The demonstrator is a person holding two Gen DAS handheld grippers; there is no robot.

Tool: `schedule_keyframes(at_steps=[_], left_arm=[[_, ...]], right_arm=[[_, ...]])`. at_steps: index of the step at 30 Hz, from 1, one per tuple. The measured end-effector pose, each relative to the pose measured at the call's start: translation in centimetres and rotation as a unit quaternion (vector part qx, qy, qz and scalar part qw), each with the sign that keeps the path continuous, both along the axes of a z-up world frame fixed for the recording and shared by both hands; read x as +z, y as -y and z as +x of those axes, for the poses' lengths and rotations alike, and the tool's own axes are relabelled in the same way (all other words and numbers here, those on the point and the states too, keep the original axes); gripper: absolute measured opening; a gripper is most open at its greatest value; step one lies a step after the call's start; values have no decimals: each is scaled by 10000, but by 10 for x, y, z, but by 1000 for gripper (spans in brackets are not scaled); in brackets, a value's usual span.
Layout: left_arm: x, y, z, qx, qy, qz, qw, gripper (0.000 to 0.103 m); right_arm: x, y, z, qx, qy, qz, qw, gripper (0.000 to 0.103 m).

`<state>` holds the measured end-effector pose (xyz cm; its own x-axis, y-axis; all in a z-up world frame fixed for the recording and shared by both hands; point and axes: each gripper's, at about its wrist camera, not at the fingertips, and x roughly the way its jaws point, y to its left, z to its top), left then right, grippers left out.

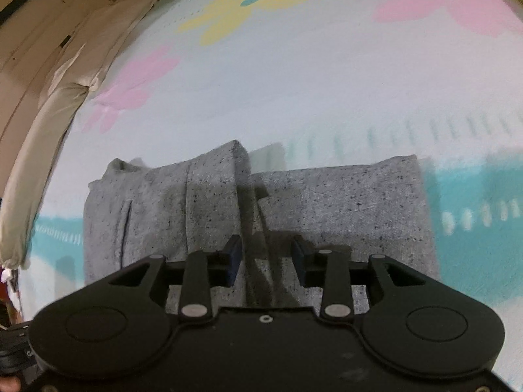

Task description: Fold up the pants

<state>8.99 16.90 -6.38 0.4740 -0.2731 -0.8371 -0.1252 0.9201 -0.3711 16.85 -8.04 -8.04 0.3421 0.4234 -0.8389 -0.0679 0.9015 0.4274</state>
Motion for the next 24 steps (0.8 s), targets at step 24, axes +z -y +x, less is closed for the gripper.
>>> schedule_keyframes(at_steps=[24], left_arm=[[40, -42, 13, 1110, 566, 494, 9910, 14]], right_arm=[[95, -43, -55, 970, 1466, 120, 9844, 7]])
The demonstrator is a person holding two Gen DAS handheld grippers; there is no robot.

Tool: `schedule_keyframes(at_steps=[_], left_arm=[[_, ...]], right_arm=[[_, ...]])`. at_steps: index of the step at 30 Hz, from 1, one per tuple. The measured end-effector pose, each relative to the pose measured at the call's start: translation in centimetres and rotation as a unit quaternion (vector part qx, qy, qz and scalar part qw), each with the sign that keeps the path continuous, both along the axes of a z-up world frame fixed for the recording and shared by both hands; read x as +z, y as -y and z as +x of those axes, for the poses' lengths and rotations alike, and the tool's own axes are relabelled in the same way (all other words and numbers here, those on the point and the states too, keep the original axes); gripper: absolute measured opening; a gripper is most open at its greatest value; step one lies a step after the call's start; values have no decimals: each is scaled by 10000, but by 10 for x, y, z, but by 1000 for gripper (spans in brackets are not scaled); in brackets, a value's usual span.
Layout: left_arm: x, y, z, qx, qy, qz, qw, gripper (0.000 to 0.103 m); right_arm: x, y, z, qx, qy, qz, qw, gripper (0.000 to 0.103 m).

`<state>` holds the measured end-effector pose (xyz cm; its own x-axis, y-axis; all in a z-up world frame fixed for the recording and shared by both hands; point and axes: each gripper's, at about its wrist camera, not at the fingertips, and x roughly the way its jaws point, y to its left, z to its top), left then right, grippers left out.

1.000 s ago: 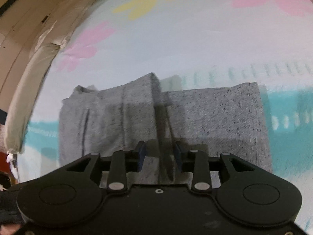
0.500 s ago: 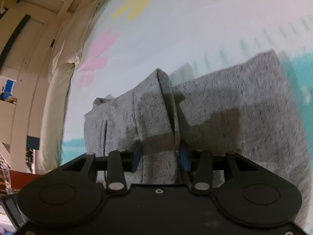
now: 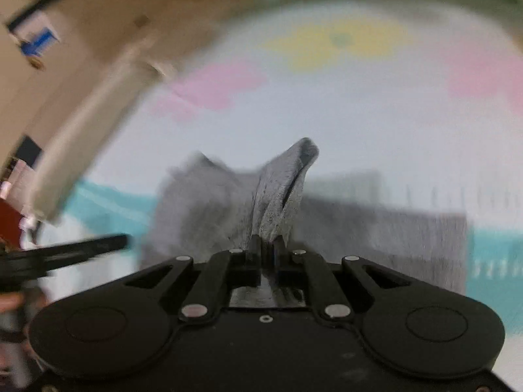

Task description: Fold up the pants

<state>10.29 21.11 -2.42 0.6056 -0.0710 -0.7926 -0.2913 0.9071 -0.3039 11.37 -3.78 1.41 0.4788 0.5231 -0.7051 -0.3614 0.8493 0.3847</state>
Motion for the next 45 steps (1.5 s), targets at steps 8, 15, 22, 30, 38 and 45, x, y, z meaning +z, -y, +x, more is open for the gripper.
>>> schedule_keyframes(at_steps=[8, 15, 22, 30, 38, 45], left_arm=[[9, 25, 10, -217, 159, -149, 9995, 14], [0, 80, 17, -1177, 80, 129, 9929, 14], [-5, 123, 11, -1932, 95, 358, 9805, 34], [-36, 149, -43, -2453, 67, 1219, 9617, 35], [-29, 139, -42, -2342, -111, 953, 9675, 36], [-27, 125, -50, -2189, -244, 644, 9733, 39]], right_arm=[[32, 71, -33, -504, 337, -539, 9967, 7], [-62, 95, -22, -622, -671, -1471, 9849, 10], [-25, 79, -25, -1096, 179, -1561, 9815, 28], [-75, 40, -45, -144, -391, -1859, 9817, 28], [-73, 45, -37, -397, -634, -1642, 9836, 29], [-66, 50, -48, -297, -625, -1874, 9799, 30]])
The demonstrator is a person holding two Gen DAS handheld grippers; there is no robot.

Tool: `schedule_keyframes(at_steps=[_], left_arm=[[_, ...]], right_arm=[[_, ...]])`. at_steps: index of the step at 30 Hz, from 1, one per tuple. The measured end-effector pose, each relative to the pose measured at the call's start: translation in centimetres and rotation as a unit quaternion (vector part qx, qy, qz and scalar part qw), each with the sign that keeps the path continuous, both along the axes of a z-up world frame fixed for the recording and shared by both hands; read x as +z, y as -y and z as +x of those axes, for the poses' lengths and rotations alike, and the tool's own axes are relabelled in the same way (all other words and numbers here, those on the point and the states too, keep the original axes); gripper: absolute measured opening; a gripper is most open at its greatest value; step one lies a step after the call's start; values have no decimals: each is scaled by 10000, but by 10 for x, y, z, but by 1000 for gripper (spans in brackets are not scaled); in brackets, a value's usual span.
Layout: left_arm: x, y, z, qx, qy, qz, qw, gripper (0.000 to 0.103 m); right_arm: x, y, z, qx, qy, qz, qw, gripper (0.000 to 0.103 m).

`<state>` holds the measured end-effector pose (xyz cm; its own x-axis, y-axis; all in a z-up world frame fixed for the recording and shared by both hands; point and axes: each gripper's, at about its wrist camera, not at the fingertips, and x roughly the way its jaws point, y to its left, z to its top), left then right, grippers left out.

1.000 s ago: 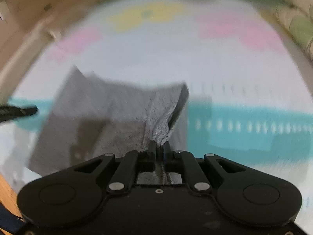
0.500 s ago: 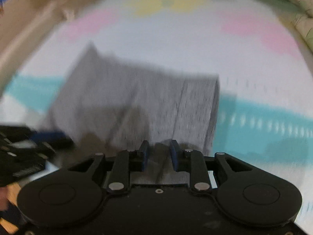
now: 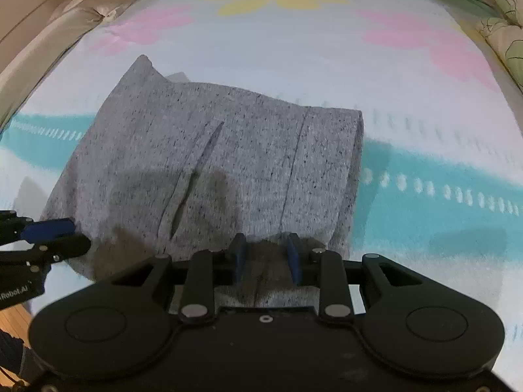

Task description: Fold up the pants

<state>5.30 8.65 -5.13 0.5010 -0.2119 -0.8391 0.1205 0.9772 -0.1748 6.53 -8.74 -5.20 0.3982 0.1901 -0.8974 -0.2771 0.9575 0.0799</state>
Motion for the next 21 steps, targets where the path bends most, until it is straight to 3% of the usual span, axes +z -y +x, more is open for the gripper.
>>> schedule_keyframes(at_steps=[5, 9, 10, 14, 18, 21], left_arm=[[20, -18, 7, 290, 354, -105, 9989, 38], [28, -39, 22, 675, 561, -232, 9959, 41], [26, -43, 27, 764, 527, -283, 9953, 45], [10, -52, 44, 863, 295, -290, 9954, 45], [-16, -48, 55, 781, -199, -117, 9967, 46], [-28, -51, 55, 866, -167, -263, 9958, 56]], right_arm=[[6, 1, -2, -15, 35, 264, 9996, 33], [18, 16, -4, -354, 436, 614, 9965, 37], [19, 19, -1, -429, 481, 616, 9960, 39], [12, 35, 14, -757, 320, 639, 9946, 42], [-8, 45, 25, -849, 19, 629, 9944, 45], [-22, 51, 29, -851, 9, 551, 9948, 52]])
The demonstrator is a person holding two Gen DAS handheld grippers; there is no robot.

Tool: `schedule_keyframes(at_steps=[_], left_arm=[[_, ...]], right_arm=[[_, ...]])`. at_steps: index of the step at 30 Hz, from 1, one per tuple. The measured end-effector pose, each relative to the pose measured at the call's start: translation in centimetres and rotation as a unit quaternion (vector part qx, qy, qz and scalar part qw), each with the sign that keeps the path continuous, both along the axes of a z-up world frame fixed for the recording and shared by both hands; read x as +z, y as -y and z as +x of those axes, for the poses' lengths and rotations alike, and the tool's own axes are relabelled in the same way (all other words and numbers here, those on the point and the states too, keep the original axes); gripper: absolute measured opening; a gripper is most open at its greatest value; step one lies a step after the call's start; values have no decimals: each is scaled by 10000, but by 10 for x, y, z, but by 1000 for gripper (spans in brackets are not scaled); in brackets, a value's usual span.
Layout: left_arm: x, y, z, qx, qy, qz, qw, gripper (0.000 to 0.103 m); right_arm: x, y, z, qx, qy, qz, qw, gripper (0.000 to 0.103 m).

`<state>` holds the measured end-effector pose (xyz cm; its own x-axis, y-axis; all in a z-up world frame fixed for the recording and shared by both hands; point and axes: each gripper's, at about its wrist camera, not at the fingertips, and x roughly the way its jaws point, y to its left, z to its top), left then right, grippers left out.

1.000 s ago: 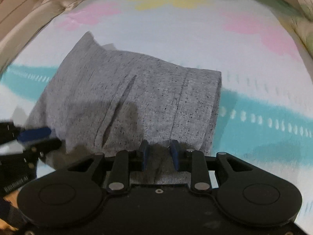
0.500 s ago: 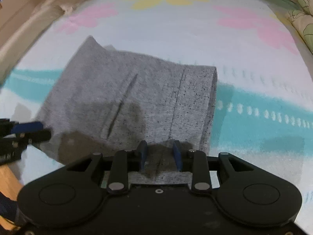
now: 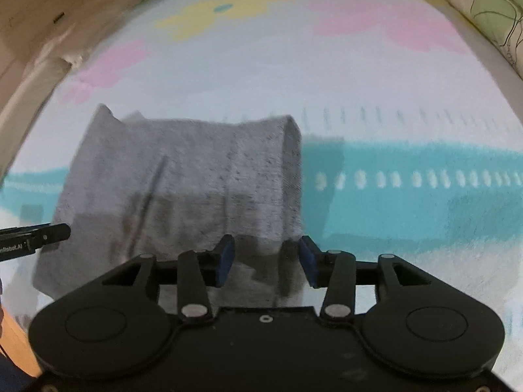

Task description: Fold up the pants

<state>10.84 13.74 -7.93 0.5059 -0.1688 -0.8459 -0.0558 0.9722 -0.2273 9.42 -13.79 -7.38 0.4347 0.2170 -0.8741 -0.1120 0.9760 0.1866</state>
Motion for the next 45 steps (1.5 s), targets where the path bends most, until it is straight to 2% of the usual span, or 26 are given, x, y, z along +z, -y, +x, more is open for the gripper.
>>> schedule_keyframes(at_steps=[1, 3, 7, 14, 18, 19, 20, 21, 22, 23, 25, 28, 32, 35, 39, 40, 41, 42, 44, 45], left_arm=[[-2, -2, 1, 76, 2, -39, 10000, 61], [-6, -7, 5, 191, -64, -214, 9996, 63], [-11, -15, 14, 353, -56, -590, 9976, 70], [-13, 1, 27, -103, 198, -290, 9993, 82], [-13, 4, 35, -91, 305, -298, 9990, 82], [-12, 4, 36, -22, 287, -334, 9990, 72], [-10, 3, 37, -14, 329, -394, 9987, 53], [-7, 3, 38, -50, 366, -456, 9983, 49], [-4, 2, 37, -12, 361, -421, 9985, 39], [0, 3, 36, 14, 368, -402, 9985, 29], [9, 4, 29, 8, 518, -301, 9982, 24], [27, 12, 20, -101, 805, -111, 9966, 23], [55, 11, 22, -34, 1160, -90, 9932, 22], [72, 3, 42, 146, 1413, 86, 9898, 22], [85, -23, 90, 611, 1348, -100, 9889, 24], [83, -29, 104, 654, 1316, 8, 9891, 31], [78, -33, 118, 692, 1223, 193, 9899, 37], [71, -38, 129, 792, 1071, 477, 9899, 37], [58, -50, 134, 1252, 767, 1041, 9837, 27], [53, -57, 133, 1501, 680, 1098, 9802, 25]], right_arm=[[-3, 4, 2, -31, 12, 34, 10000, 53], [-9, 11, 6, -100, -60, 215, 9997, 58], [-23, 34, 17, -290, -248, 840, 9957, 62], [-31, 52, 24, -225, -116, 1366, 9903, 66], [-33, 51, 22, -381, -83, 1807, 9828, 67], [-32, 49, 22, -470, -103, 1781, 9828, 67], [-30, 46, 23, -483, -123, 1678, 9846, 63], [-26, 40, 23, -406, -125, 1527, 9874, 58], [-20, 33, 22, -275, -93, 1364, 9902, 51], [-10, 23, 19, -133, -29, 1168, 9931, 38], [8, 4, 15, 174, 126, 607, 9979, 32], [31, -11, 10, 485, 461, 272, 9974, 28], [61, -16, 20, 533, 728, 566, 9943, 26], [78, -29, 39, 587, 1004, 520, 9919, 26], [88, -44, 85, 354, 1123, 696, 9906, 27], [87, -48, 97, 328, 1206, 648, 9900, 28], [83, -53, 109, 312, 1244, 584, 9900, 34], [77, -56, 123, 252, 1180, 475, 9916, 38], [65, -61, 140, -178, 959, 85, 9952, 37], [61, -58, 144, -430, 897, -57, 9950, 39]])
